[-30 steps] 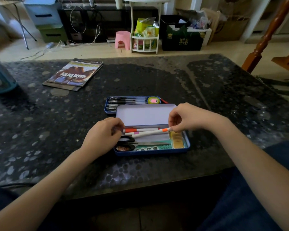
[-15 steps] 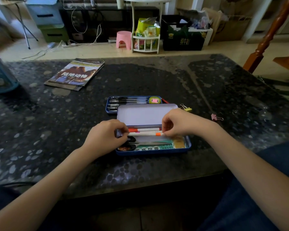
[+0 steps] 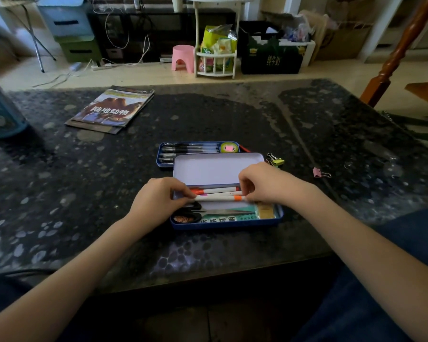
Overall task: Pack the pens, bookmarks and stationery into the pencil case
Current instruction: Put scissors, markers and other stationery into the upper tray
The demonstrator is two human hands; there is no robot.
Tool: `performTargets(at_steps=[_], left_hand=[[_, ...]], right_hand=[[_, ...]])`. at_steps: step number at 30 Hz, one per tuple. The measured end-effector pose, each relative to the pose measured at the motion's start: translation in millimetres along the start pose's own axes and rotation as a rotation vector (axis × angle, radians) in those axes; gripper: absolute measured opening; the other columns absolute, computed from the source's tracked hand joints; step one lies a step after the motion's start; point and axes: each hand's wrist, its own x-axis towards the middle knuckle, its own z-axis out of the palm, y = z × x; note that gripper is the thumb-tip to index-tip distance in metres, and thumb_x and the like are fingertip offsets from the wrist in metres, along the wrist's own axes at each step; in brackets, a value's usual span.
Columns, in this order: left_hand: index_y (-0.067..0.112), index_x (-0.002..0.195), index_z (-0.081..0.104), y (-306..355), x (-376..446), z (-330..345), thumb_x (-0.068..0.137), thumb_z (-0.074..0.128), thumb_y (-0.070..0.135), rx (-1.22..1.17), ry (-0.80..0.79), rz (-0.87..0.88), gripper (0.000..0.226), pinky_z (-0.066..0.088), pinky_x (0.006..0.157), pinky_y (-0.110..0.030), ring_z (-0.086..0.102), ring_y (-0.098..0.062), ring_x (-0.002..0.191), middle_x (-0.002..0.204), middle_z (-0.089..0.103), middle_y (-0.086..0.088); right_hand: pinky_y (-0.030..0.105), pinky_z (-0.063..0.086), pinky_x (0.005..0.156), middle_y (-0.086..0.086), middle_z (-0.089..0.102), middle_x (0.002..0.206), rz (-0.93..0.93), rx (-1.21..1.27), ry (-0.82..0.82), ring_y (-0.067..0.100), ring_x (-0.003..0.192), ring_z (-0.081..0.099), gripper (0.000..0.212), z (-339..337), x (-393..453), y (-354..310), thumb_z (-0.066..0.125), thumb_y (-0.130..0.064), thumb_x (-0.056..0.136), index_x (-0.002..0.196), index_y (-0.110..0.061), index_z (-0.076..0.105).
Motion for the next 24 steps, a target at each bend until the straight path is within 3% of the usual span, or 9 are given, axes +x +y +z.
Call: performTargets(at_steps=[4, 11, 15, 21, 24], left_hand=[[0.034, 0.080, 0.074, 2, 1, 6, 0.075, 0.076, 0.029, -0.017, -0.009, -0.029, 0.007, 0.045, 0.063, -0.020, 0.058, -0.002, 0.074, 0.079, 0.064, 0.016], [0.035, 0.080, 0.072, 9, 2, 8, 0.078, 0.073, 0.030, 0.005, -0.003, -0.083, 0.005, 0.039, 0.055, -0.013, 0.056, 0.003, 0.063, 0.071, 0.063, 0.019], [0.033, 0.076, 0.062, 11, 1, 13, 0.081, 0.070, 0.034, 0.018, 0.013, -0.110, 0.009, 0.049, 0.055, -0.028, 0.058, -0.007, 0.058, 0.061, 0.061, 0.007], [0.028, 0.062, 0.054, 9, 2, 15, 0.077, 0.074, 0.033, 0.008, 0.049, -0.163, 0.026, 0.042, 0.052, -0.023, 0.058, -0.006, 0.056, 0.058, 0.060, 0.008], [0.032, 0.066, 0.054, 10, 2, 14, 0.079, 0.071, 0.037, 0.054, 0.016, -0.154, 0.022, 0.039, 0.051, -0.021, 0.058, -0.004, 0.059, 0.062, 0.060, 0.010]], right_hand=[[0.019, 0.037, 0.057, -0.011, 0.058, 0.082, -0.005, 0.022, -0.020, 0.004, 0.075, 0.053, 0.024, -1, -1, 1, 0.073, -0.024, 0.080, 0.069, -0.030, 0.053], [0.024, 0.041, 0.055, -0.009, 0.060, 0.077, 0.002, -0.066, 0.018, 0.005, 0.070, 0.054, 0.018, 1, -2, -1, 0.072, -0.032, 0.079, 0.071, -0.029, 0.056], [0.023, 0.037, 0.052, -0.013, 0.055, 0.075, -0.051, -0.041, 0.098, 0.004, 0.072, 0.051, 0.020, 8, -2, -4, 0.069, -0.032, 0.081, 0.071, -0.032, 0.051], [0.023, 0.035, 0.050, -0.012, 0.058, 0.069, 0.016, -0.055, 0.088, 0.003, 0.067, 0.052, 0.015, 10, 3, -8, 0.069, -0.028, 0.079, 0.068, -0.028, 0.058], [0.023, 0.036, 0.048, -0.010, 0.061, 0.068, 0.048, -0.043, 0.041, 0.005, 0.066, 0.055, 0.014, 10, 3, -10, 0.070, -0.029, 0.078, 0.068, -0.027, 0.060]])
